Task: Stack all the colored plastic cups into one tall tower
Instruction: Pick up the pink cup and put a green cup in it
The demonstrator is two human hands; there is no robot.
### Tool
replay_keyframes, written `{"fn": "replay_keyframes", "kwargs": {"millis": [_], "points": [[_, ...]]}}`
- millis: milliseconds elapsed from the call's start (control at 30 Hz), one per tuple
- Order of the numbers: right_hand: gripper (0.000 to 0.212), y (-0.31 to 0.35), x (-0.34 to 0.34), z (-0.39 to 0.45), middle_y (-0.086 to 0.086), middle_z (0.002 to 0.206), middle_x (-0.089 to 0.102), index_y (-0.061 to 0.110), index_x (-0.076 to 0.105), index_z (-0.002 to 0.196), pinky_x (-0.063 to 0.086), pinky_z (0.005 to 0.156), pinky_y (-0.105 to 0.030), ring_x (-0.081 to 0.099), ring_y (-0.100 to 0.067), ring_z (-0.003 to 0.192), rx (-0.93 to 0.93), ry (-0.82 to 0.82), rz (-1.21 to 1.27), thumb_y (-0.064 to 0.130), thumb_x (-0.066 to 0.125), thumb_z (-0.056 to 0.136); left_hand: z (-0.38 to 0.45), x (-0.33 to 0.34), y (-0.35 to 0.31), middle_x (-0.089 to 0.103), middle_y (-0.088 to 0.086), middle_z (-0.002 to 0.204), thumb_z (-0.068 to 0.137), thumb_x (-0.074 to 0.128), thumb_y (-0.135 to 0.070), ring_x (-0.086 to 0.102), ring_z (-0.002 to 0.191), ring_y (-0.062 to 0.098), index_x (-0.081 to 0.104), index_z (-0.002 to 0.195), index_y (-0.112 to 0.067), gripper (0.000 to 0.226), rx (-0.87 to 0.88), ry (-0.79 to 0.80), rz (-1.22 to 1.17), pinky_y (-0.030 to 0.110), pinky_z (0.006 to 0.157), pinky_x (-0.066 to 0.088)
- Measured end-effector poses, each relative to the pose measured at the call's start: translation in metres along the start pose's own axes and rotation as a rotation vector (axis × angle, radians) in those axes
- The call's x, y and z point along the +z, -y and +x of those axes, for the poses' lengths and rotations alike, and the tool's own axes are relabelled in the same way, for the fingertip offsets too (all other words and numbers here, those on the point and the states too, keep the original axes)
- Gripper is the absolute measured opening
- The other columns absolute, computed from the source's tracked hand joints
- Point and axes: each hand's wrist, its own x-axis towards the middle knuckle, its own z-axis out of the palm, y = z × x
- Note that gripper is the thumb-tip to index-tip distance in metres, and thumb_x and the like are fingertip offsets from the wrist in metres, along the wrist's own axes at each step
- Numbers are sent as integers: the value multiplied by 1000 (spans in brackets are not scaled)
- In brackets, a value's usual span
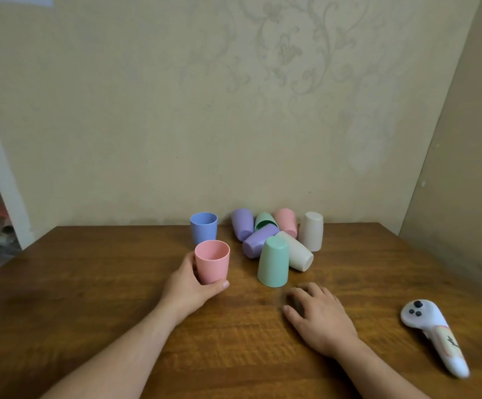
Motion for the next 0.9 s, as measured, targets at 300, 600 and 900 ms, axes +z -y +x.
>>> {"fn": "replay_keyframes", "kwargs": {"millis": [300,600,900], "points": [[56,19,-75,55,-1,138,51,35,50,142,54,101,-46,55,-30,129,49,-246,265,37,68,89,3,3,-2,64,-17,123,57,100,-54,65,109,14,45,148,-36,107,37,-4,13,33,86,55],[65,84,-75,89,-12,157,39,40,50,158,48,108,-56,37,-52,149,-403,159,-875,12,69,103,-1,1,-2,64,-19,128,60,97,-58,65,110,12,43,152,-37,108,62,-24,24,31,86,54],[81,73,-64,90,-4,147,46,38,40,152,48,105,-46,44,-37,140,-138,15,-56,41,86,86,-3,0,-3,71,-16,127,64,90,-64,69,111,14,50,143,-39,92,58,-23,51,38,92,60]]}}
